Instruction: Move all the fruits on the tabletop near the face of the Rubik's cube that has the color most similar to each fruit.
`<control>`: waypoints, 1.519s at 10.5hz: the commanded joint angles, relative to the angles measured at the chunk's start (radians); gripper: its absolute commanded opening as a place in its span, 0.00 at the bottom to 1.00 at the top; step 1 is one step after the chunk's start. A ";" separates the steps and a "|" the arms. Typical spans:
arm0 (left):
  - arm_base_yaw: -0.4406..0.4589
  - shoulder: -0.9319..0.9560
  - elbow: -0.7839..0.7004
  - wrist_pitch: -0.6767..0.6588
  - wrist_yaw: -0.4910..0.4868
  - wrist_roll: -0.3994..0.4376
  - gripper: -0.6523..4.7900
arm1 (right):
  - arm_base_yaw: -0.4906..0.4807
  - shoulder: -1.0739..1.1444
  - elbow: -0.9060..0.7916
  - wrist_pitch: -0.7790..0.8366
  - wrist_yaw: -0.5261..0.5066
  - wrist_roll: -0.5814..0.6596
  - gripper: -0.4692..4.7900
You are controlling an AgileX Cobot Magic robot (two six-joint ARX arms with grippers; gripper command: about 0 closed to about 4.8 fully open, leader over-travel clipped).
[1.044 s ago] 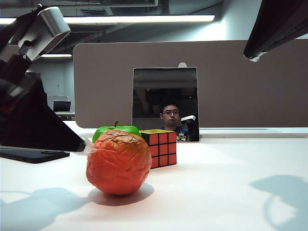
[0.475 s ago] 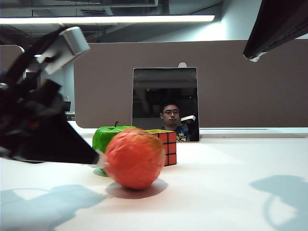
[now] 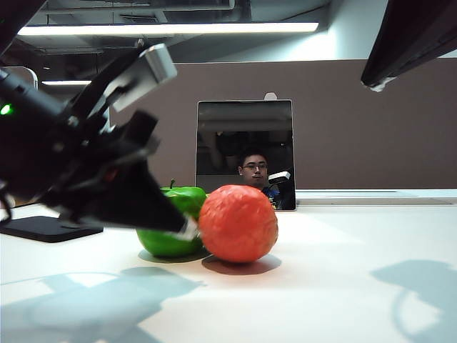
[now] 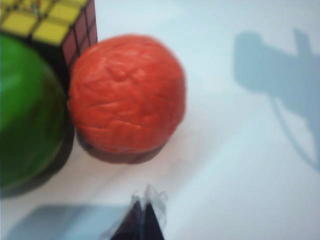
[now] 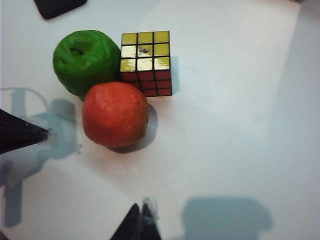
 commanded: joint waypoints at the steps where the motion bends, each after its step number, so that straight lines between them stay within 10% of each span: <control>1: 0.001 -0.002 0.013 0.041 0.005 -0.002 0.11 | 0.000 -0.003 0.001 -0.008 -0.001 0.004 0.09; 16: 0.008 0.179 0.130 0.102 0.047 -0.002 0.11 | 0.001 0.003 -0.006 -0.016 -0.002 0.023 0.09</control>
